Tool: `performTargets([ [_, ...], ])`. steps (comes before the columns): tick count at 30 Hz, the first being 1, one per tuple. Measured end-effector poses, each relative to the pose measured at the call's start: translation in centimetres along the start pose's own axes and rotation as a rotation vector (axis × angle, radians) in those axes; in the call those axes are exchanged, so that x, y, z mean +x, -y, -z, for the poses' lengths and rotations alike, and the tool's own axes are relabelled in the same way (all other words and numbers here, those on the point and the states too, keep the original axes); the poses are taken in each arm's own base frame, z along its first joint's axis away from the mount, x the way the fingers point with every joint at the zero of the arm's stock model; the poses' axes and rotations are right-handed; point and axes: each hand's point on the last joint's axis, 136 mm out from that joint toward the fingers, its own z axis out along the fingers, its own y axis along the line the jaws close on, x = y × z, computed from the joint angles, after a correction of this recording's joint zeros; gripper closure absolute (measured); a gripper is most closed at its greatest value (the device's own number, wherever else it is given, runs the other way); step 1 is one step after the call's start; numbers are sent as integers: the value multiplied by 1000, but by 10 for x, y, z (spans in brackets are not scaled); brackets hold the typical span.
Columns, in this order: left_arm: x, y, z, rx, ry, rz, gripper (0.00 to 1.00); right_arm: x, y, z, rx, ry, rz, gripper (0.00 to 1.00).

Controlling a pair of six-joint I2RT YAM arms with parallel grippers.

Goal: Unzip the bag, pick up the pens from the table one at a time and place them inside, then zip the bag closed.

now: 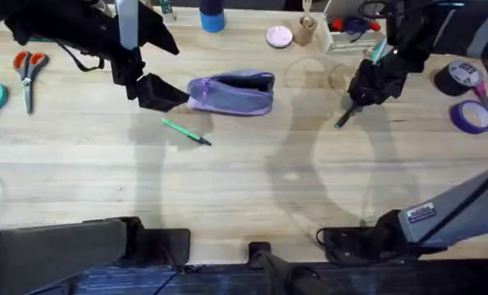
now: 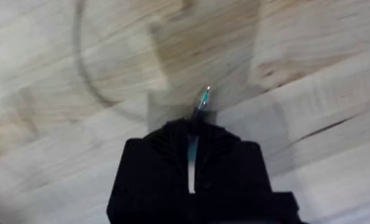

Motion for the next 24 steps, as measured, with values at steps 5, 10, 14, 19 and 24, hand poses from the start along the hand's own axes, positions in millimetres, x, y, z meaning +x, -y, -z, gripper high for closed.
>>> performTargets([
  [5,0,0,0,0,0,0,8,0,0,0,0,-3,0,968],
  [10,0,0,0,0,0,0,7,2,0,1,1,-9,2,969],
  [14,0,0,0,0,0,0,7,6,-5,4,-16,-23,9,969],
  [19,0,0,0,0,0,0,7,7,-18,26,-80,10,26,969],
  [24,0,0,0,0,0,0,7,-8,-21,76,-146,147,17,971],
])
